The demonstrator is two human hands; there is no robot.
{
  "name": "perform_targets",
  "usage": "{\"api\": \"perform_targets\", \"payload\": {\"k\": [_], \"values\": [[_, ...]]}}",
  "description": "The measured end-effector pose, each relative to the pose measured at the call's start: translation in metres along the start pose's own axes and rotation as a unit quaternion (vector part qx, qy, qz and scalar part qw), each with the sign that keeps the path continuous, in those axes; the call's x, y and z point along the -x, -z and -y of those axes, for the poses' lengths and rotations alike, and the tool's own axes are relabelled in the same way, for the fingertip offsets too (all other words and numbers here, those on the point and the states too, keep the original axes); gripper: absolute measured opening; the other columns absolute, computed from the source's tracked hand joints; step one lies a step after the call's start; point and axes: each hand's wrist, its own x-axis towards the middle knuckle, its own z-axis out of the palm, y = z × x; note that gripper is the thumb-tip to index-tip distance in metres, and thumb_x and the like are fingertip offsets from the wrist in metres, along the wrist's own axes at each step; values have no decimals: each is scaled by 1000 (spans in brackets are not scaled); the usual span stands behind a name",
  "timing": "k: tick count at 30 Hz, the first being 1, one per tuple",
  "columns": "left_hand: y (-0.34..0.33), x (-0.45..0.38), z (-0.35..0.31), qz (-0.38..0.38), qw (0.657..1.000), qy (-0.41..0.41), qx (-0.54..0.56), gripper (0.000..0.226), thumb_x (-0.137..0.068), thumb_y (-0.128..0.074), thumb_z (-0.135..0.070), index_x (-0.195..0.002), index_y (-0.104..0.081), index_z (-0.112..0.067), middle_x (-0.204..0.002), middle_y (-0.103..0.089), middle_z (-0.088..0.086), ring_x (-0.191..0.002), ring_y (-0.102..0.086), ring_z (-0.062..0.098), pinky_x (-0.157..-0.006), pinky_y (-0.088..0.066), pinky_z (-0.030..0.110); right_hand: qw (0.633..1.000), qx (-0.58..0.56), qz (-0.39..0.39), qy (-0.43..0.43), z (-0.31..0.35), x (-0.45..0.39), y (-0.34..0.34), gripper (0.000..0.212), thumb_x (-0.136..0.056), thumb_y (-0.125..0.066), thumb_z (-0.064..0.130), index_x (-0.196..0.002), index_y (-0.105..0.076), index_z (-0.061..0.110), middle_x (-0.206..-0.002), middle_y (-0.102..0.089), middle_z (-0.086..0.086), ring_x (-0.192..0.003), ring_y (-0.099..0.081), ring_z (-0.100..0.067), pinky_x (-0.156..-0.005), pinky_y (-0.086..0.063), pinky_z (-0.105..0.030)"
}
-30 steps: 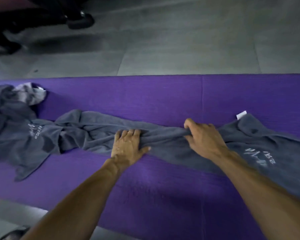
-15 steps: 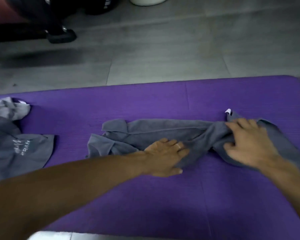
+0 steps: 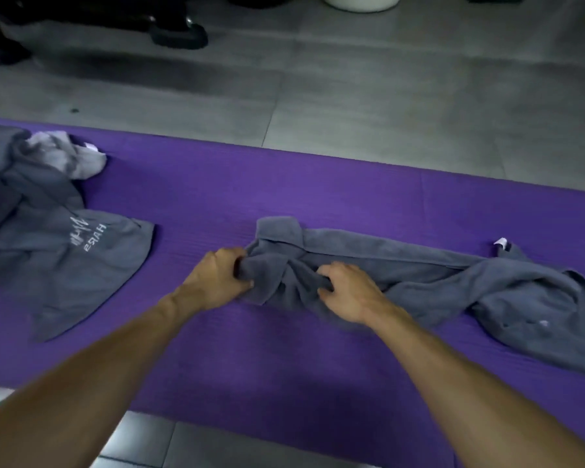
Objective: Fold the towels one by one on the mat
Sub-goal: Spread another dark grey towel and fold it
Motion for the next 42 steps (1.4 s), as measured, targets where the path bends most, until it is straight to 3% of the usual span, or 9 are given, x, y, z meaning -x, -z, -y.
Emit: {"api": "perform_targets", "payload": {"k": [3, 6, 12, 15, 19, 23, 27, 34, 42], "values": [[5, 1, -23, -61, 989, -56, 123, 30, -79, -73, -17, -74, -47, -29, -63, -51, -13, -58, -52, -2, -57, -37, 20, 987, -77, -130, -46, -12, -6, 25, 24, -87, -56, 14, -108, -67, 16, -111, -62, -10, -107, -58, -29, -88, -42, -34], [13, -10, -61, -62, 964, -137, 217, 28, -83, -70, -14, -78, -48, -31, -64, -52, -16, -58, -48, -8, -56, -36, 11, 959, -274, -72, -24, -11, -7, 59, 55, -84, -69, 17, -135, -52, 27, -125, -58, 6, -115, -55, -7, -96, -42, -22], [4, -28, -93, -6, 958, -112, 265, 51, -76, -80, -20, -115, -47, -25, -90, -66, -1, -77, -64, 14, -67, -54, 33, 936, -331, -115, 18, -2, -13, 72, 18, -89, -68, 31, -84, -63, 14, -73, -63, 4, -66, -58, -8, -64, -48, -32], [-10, -35, -71, 87, 977, -91, 171, 63, -65, -85, -34, -117, -51, -27, -104, -61, -8, -95, -61, 7, -83, -54, 34, 910, -399, -111, -21, -16, -11, 76, 11, -87, -67, 33, -79, -62, 27, -79, -69, 5, -83, -68, -13, -81, -57, -40], [-31, -41, -56, -8, 986, -164, -12, 57, -60, -81, -29, -110, -57, -20, -107, -58, -5, -101, -57, 17, -87, -47, 40, 896, -433, -94, -37, -20, -12, 81, 9, -80, -64, 38, -84, -64, 30, -97, -71, -8, -97, -68, -26, -89, -53, -55], [-37, -41, -34, 18, 994, -111, 7, 57, -65, -69, -35, -120, -59, -25, -103, -61, 0, -104, -57, 28, -86, -47, 38, 829, -542, -125, -61, -25, -17, 95, 14, -89, -64, 28, -102, -65, 22, -104, -73, -6, -100, -69, -22, -89, -55, -46], [-40, -31, -25, 3, 998, -52, 32, 41, -79, -75, -28, -116, -62, -15, -117, -61, 6, -119, -52, 23, -97, -45, 41, 863, -462, -170, -113, -34, -23, 101, 3, -93, -60, 25, -91, -59, 24, -92, -70, 2, -87, -68, -15, -70, -52, -32], [-5, 11, -11, -101, 916, 95, 377, 18, -91, -65, -27, -83, -58, -13, -62, -62, 4, -52, -54, 14, -50, -45, 26, 911, -343, -198, -115, -17, -52, 86, 18, -89, -64, 22, -75, -52, 20, -76, -58, 2, -68, -53, -13, -56, -40, -27], [51, 83, 69, -64, 867, 296, 396, 60, -92, -49, -57, -55, -65, -13, -50, -55, 11, -37, -43, 18, -41, -36, 21, 972, -209, -104, 13, 76, -161, 59, 11, -95, -57, 21, -105, -58, 16, -101, -62, -4, -97, -58, -25, -75, -40, -30]]}}
